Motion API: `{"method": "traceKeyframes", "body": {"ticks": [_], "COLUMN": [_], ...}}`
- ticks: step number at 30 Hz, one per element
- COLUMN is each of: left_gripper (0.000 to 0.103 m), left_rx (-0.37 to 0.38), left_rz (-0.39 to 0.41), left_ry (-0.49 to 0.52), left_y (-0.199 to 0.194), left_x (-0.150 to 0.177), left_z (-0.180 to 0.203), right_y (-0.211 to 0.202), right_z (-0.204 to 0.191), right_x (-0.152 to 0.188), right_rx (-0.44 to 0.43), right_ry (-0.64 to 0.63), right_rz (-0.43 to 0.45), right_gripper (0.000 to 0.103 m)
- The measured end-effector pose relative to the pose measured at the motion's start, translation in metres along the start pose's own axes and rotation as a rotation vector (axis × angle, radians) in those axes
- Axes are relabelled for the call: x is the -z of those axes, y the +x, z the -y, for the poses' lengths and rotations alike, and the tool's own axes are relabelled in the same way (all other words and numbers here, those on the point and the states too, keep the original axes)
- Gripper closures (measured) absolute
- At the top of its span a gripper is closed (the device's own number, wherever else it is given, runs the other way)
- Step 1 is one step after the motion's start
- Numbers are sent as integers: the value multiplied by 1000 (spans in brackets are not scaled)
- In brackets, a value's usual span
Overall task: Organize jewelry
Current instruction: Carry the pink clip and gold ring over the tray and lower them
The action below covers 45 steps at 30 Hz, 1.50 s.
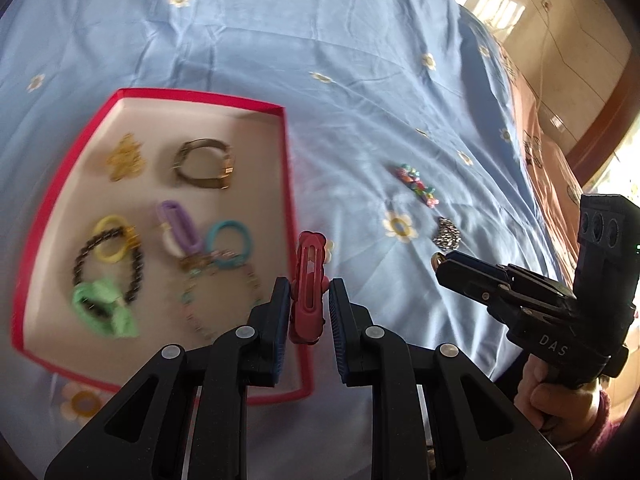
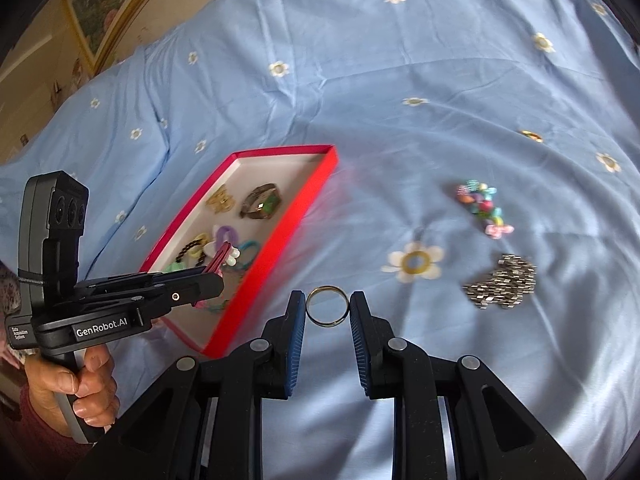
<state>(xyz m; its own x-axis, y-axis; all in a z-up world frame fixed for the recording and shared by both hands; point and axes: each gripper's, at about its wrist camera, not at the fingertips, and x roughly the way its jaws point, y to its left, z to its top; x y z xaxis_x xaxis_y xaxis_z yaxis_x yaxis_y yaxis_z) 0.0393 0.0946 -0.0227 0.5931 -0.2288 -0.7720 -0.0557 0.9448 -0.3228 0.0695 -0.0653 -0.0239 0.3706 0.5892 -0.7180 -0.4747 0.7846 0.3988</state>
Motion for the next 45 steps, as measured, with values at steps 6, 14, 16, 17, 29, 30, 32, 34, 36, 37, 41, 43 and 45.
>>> {"method": "traceKeyframes", "body": {"ticks": [6,14,16,17,29,30,32,34,36,37,41,43,45], "left_gripper": [85,85,85,85,85,85,85,85,85,85,85,85,85], "left_rx": [-33,-90,-106,-110,-197,-202,-214,-229,-241,-247,-260,-263,-261], "left_rz": [19,52,62,65,56,52,42,31,19,12,-5,-12,-18], "left_ry": [-42,-106,-121,-128,-168,-168,-165,-158,-151,-148,-136,-131,-133], "left_y": [-17,-45,-50,-52,-51,-49,-46,-43,-38,-35,-28,-25,-24], "left_x": [11,23,24,25,26,25,23,22,21,21,21,21,21], "left_z": [-24,-62,-71,-74,-113,-116,-121,-125,-127,-129,-131,-132,-133], "right_y": [10,24,26,29,56,60,69,77,86,89,105,111,118], "right_z": [-19,-45,-51,-55,-99,-102,-107,-111,-114,-116,-121,-122,-124], "right_x": [0,-2,-3,-3,-13,-14,-17,-18,-18,-18,-16,-15,-13], "right_rx": [-23,-58,-67,-73,-131,-134,-137,-139,-136,-135,-115,-106,-92], "right_ry": [-29,-73,-82,-90,-177,-183,-194,-201,-208,-211,-241,-251,-266], "right_rz": [-19,-42,-46,-51,-81,-85,-94,-104,-120,-126,-157,-171,-189], "right_gripper": [80,80,80,80,80,80,80,80,80,80,80,80,80]}}
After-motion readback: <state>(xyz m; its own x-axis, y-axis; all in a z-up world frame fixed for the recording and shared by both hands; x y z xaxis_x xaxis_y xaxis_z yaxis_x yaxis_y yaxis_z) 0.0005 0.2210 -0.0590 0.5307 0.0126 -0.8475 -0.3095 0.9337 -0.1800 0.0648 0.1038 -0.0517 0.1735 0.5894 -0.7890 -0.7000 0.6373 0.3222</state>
